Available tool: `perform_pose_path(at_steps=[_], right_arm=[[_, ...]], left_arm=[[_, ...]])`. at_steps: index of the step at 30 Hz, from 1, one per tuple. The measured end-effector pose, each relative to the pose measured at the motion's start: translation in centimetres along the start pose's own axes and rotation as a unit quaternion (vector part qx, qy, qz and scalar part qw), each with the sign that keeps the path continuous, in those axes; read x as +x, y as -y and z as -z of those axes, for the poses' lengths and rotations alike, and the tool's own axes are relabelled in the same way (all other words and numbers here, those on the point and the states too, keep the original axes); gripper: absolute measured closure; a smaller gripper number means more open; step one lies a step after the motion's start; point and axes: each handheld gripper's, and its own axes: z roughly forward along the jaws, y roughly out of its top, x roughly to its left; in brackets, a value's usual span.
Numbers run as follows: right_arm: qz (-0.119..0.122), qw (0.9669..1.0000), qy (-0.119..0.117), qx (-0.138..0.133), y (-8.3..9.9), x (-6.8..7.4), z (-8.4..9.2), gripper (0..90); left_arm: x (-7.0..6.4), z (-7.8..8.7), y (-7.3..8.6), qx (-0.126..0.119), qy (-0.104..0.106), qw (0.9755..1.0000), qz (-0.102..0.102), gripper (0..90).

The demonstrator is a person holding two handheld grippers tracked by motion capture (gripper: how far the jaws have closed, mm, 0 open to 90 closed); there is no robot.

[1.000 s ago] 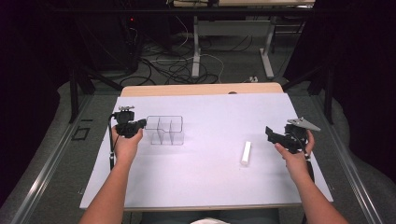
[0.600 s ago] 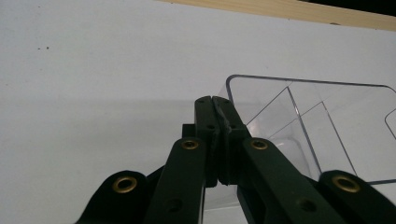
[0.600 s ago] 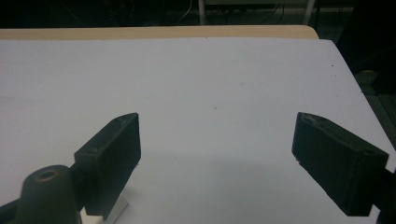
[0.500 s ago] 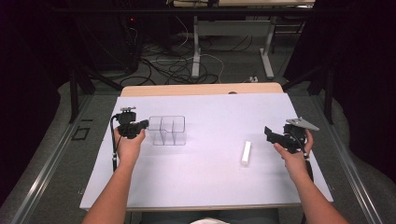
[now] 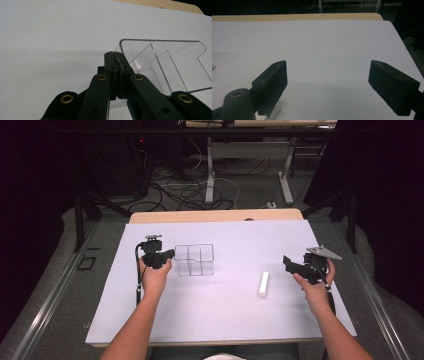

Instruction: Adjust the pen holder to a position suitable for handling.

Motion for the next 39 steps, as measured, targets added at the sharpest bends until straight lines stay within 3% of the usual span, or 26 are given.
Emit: perform_pose_path(at_steps=[4, 13, 22, 27, 39], right_arm=[[0.0, 1.0, 0.001, 0.001, 0.0, 0.0, 0.0, 14.7], [0.003, 1.0, -0.002, 0.004, 0.0, 0.0, 0.0, 14.8], [0.003, 1.0, -0.002, 0.006, 0.0, -0.1, 0.0, 14.8], [0.001, 1.0, -0.003, 0.005, 0.0, 0.1, 0.0, 14.8], [0.004, 1.0, -0.004, 0.0, 0.1, 0.2, -0.2, 14.8]], left_arm=[[-0.8, -0.4, -0.1, 0.004, 0.007, 1.0, 0.003, 90.0], [-3.7, -2.0, -0.2, 0.002, 0.023, 0.9996, -0.014, 90.0], [-4.9, -2.7, -0.3, 0.001, 0.033, 0.9991, -0.025, 90.0], [-5.2, -2.9, -0.4, 0.007, 0.042, 0.9987, -0.028, 90.0], [-5.5, -3.1, -0.4, 0.003, 0.042, 0.9986, -0.031, 90.0]])
